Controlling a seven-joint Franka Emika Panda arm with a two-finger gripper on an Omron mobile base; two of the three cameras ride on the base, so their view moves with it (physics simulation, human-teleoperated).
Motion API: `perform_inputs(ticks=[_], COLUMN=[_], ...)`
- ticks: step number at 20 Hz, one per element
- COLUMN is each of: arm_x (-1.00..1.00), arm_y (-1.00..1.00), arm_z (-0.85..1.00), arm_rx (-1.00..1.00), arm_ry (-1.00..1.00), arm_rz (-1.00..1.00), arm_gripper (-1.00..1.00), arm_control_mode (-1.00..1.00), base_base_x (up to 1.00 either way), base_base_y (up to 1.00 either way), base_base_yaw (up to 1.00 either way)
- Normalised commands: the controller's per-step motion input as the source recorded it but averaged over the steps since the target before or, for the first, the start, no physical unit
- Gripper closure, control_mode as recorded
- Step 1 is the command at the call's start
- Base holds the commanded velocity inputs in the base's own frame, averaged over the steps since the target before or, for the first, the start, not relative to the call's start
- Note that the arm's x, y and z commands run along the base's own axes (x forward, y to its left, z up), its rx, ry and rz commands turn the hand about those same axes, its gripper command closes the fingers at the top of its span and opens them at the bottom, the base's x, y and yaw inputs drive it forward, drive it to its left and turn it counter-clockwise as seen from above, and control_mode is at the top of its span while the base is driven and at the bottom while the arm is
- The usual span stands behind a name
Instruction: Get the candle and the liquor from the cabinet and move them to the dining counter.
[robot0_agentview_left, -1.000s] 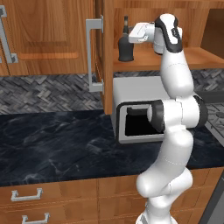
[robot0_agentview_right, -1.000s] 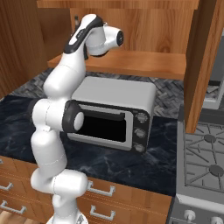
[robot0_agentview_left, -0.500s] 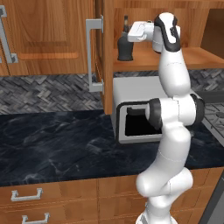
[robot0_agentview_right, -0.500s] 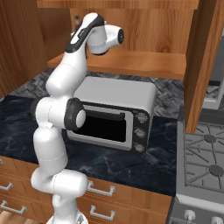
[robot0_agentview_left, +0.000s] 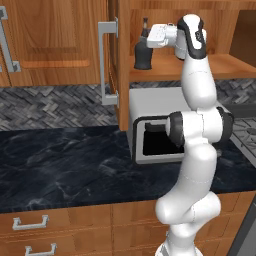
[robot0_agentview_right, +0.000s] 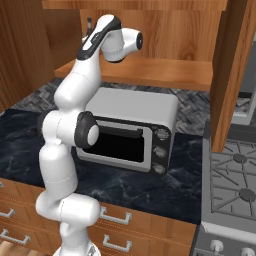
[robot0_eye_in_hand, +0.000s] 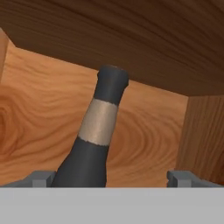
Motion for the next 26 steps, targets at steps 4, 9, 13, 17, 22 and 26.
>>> perform_inputs(ticks=[4,9,13,17,22,26], arm_x=[0.00,-0.01,-0.08,-0.13,-0.18,-0.23], arm_y=[0.03,0.00,0.00,0.00,0.00,0.00], arm_z=[0.00,0.00,0.00,0.02,0.04,0.00], arm_rx=[0.00,0.00,0.00,0.00,0.00,0.00], arm_ry=[0.00,0.00,0.00,0.00,0.00,0.00], arm_rz=[0.03,0.02,0.02,0.01,0.00,0.00], arm_gripper=[-1.00,-1.00,-1.00,-1.00,-1.00,-1.00], arm_control_mode=[-1.00,-1.00,-1.00,-1.00,-1.00,-1.00], base_base_x=[0.00,0.00,0.00,0.00,0.00,0.00], base_base_y=[0.00,0.00,0.00,0.00,0.00,0.00], base_base_yaw=[0.00,0.00,0.00,0.00,0.00,0.00])
